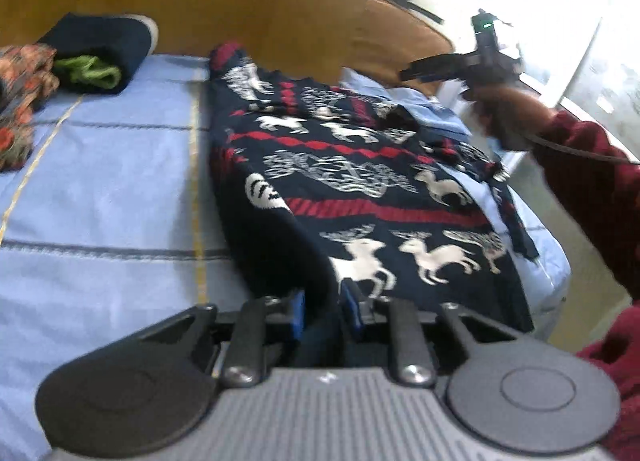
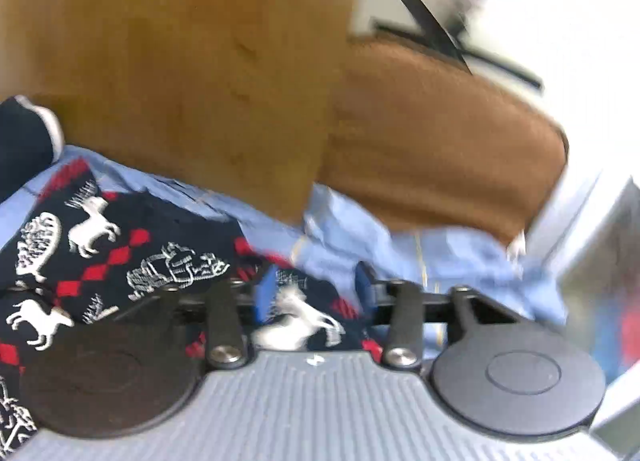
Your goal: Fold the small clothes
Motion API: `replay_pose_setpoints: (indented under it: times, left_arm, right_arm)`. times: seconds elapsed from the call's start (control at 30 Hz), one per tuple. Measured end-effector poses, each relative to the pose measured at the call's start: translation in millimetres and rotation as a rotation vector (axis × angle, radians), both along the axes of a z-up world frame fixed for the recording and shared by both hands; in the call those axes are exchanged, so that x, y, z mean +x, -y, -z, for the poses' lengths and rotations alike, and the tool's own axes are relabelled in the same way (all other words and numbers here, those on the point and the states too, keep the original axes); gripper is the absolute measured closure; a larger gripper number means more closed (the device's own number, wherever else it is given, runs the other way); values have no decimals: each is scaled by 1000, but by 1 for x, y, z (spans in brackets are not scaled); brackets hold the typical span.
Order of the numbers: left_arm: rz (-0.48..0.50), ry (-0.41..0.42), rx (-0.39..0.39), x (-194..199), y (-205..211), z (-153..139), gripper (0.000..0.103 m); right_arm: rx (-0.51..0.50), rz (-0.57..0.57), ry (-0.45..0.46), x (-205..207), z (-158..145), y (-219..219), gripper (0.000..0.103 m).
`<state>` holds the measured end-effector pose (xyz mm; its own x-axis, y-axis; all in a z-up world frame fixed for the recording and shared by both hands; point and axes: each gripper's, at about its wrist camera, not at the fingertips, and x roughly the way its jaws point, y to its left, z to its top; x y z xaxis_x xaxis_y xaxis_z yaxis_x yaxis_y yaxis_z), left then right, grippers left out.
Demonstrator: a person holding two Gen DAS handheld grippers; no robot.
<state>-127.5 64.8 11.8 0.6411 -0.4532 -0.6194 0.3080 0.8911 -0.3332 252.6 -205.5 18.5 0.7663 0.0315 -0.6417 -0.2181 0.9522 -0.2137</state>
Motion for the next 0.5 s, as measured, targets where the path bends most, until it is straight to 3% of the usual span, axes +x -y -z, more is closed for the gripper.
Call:
replay_pose_setpoints:
  times: [0.07, 0.13, 0.27, 0.4, 0.5]
  left_arm:
    - [9, 4, 13, -2, 4, -3, 85]
    - [13, 7, 26, -2, 6, -6, 93]
    - [29, 15, 42, -6, 12, -10, 95]
    - [70, 46, 70, -19, 18, -17, 96]
    - [140, 90, 154, -34, 29, -23, 96]
  right_arm:
    - [130, -45, -33, -19, 6, -1, 55]
    - [297, -126, -101, -35, 9, -8, 52]
    - [588, -326, -362, -70, 28, -41, 50]
    - [633, -434, -474, -88, 53, -97, 48]
    - [647, -391, -486, -78, 67, -117, 48]
